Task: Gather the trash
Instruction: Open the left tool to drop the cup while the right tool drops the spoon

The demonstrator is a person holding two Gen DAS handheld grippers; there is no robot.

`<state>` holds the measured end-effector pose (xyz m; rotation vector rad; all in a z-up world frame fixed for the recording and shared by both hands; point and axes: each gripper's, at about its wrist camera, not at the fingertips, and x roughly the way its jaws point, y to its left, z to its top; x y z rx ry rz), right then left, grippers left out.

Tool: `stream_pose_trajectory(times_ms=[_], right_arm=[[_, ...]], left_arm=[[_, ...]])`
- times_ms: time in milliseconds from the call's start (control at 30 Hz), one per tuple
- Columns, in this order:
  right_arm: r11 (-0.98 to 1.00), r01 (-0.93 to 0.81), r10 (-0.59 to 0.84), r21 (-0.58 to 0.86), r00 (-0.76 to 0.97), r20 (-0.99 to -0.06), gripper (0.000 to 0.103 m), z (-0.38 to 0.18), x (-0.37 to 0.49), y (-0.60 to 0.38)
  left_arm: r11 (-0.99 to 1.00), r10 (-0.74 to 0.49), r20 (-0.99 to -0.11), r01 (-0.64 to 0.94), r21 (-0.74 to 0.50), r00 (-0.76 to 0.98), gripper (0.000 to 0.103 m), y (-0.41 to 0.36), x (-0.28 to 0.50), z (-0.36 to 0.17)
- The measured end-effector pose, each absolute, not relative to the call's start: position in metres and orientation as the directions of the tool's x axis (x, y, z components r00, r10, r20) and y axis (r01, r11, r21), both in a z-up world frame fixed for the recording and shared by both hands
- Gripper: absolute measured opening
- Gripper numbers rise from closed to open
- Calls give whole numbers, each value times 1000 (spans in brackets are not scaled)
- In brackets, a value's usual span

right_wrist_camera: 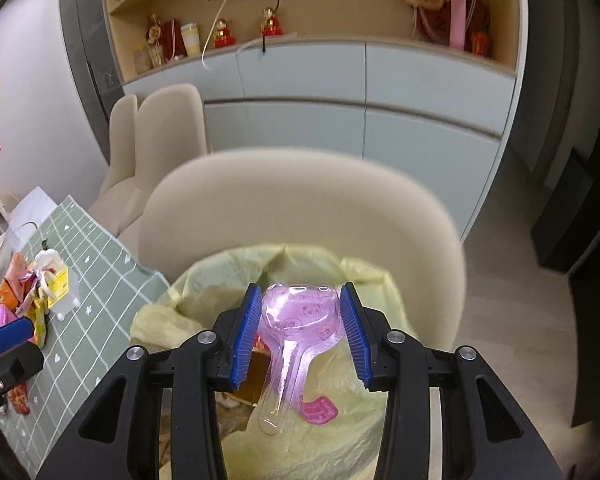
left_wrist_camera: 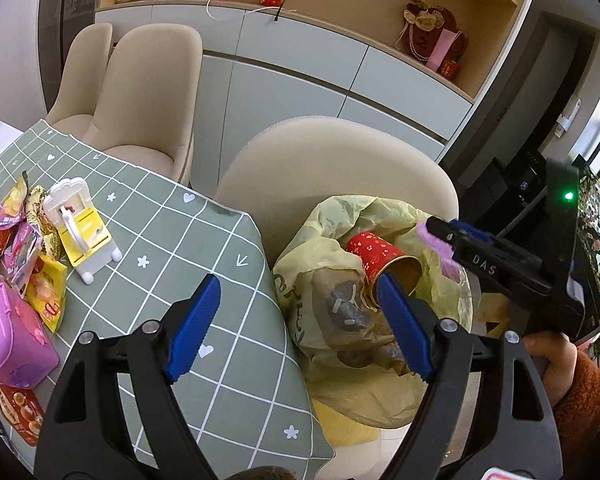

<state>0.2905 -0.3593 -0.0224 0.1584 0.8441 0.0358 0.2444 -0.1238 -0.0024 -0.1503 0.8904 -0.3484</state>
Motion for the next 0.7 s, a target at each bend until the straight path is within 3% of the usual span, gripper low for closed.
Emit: stream_pose_trajectory(times_ms=[333, 400, 700], right_arm=[[990, 91, 14, 109, 703, -711, 40, -12, 269, -369], [989, 102, 2, 107, 718, -696, 48, -4, 262, -371], [993, 74, 0, 92, 778, -628, 53, 24, 218, -350]], left_arm=[[935, -354, -738, 228, -271, 574, 81, -119, 233, -8], [936, -353, -737, 229, -269, 577, 81, -116, 229, -6], [944, -331, -703, 235, -234, 629, 86, -84, 194, 7]])
